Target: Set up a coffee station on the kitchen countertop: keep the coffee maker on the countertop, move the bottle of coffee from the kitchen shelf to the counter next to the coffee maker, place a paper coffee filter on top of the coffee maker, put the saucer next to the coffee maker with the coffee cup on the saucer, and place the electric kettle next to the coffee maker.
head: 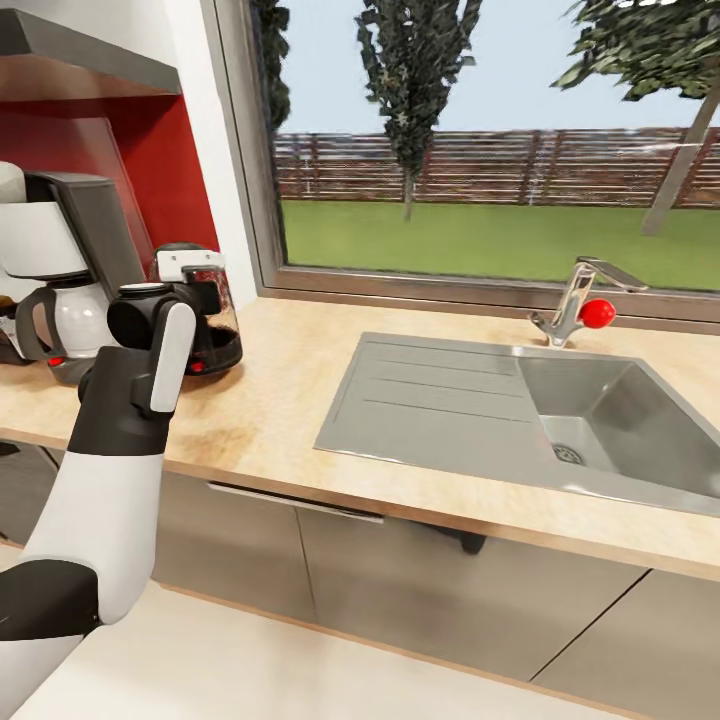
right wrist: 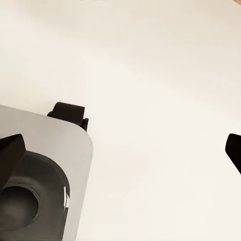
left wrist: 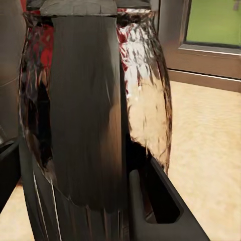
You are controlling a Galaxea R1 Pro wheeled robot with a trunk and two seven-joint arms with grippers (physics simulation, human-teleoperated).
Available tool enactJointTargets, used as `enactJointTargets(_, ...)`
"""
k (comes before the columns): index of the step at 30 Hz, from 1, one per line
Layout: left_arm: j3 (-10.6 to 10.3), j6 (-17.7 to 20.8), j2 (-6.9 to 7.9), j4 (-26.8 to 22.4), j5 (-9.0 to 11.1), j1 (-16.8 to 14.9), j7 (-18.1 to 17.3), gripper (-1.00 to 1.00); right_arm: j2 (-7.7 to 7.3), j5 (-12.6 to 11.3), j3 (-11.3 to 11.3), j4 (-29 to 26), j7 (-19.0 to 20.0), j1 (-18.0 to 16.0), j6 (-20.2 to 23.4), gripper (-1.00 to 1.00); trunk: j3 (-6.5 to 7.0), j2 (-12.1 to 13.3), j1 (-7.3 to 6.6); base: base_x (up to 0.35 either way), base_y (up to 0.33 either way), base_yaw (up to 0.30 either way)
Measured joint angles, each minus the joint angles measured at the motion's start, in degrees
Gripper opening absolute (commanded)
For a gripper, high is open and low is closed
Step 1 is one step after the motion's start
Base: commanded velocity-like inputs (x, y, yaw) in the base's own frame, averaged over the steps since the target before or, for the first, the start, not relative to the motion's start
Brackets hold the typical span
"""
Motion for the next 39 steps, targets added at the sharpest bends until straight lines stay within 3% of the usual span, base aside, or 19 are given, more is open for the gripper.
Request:
enactJointTargets(21, 0.0, 0.0, 0.01, 0.0, -0.1, 0.0, 0.0, -1.00, 0.00, 0.0, 0.0, 0.0, 0.0, 0.0, 0.0, 1.00, -0.01, 0.0, 0.00, 0.027, 0.032, 0.000)
enactJointTargets(39, 0.0, 0.0, 0.08, 0.0, 0.0, 0.0, 0.0, -1.00, 0.00, 0.0, 0.0, 0.0, 0.0, 0.0, 0.0, 1.00, -0.80, 0.0, 0.00, 0.000, 0.000, 0.000)
